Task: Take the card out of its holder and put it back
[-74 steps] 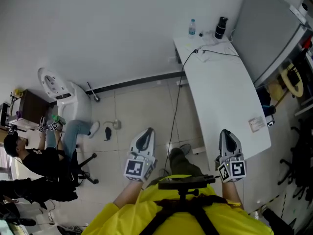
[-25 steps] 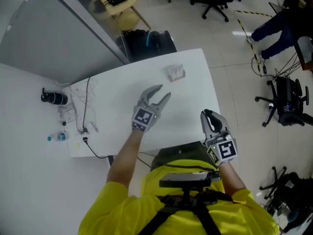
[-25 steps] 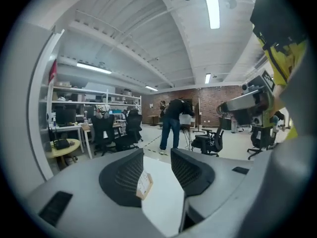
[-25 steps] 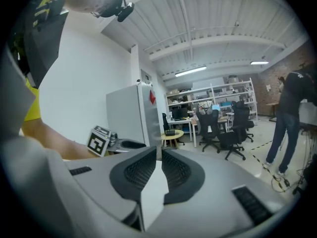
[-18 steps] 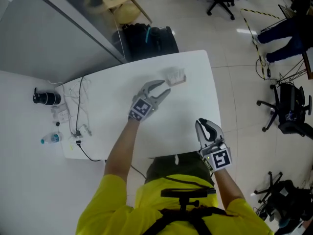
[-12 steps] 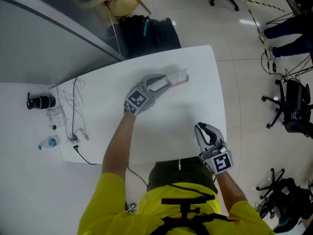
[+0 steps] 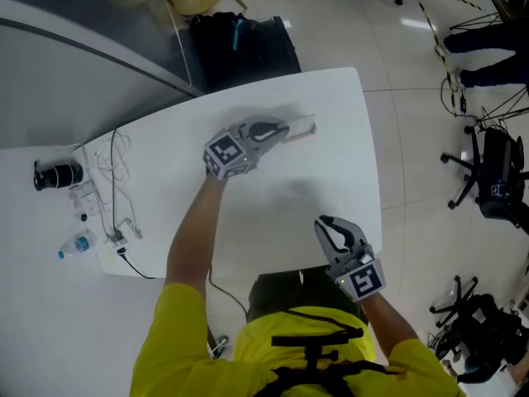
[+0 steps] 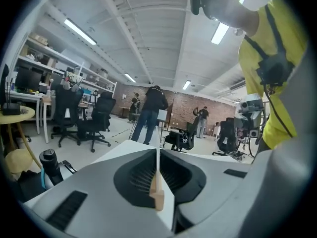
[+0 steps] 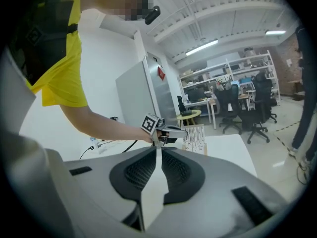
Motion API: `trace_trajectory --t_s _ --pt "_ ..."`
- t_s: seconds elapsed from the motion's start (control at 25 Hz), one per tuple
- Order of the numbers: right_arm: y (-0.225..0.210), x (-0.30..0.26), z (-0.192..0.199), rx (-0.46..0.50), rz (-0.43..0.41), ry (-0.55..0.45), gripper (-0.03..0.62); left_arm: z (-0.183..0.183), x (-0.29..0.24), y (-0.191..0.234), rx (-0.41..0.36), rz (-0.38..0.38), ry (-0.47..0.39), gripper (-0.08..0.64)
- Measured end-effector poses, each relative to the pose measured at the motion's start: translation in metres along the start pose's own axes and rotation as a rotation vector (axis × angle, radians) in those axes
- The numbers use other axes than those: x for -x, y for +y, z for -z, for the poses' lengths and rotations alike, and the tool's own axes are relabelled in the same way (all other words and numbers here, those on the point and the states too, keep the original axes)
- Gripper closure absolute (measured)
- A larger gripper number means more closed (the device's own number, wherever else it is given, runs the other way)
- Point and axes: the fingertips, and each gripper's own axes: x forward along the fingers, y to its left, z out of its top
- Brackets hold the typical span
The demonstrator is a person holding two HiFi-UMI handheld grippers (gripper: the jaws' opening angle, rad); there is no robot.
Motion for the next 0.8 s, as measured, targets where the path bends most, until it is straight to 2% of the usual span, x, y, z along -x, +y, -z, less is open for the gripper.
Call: trace_trajectory --t_s 0.16,0.36,0.56,0.8 --pt "0.0 0.003 -0.006 0.001 0.002 -0.007 0.554 -0.011 0.003 -0.002 -0.005 -0.023 -0.014 0.54" --pt "0.0 0.013 -0.03 0.016 0.01 -0.043 0.554 -0.057 0.02 -0.004 -0.048 -0.07 -0.04 0.54" --pt "0.003 0.033 -0.073 0.054 0.036 -0.113 0.554 -0.144 0.047 -0.028 -0.147 -0.114 -0.1 0.54" --pt "0.016 0.072 -0.127 0.076 0.078 -0.204 0.555 -0.272 0.087 -0.093 -0.291 -0.133 -0.137 0.54"
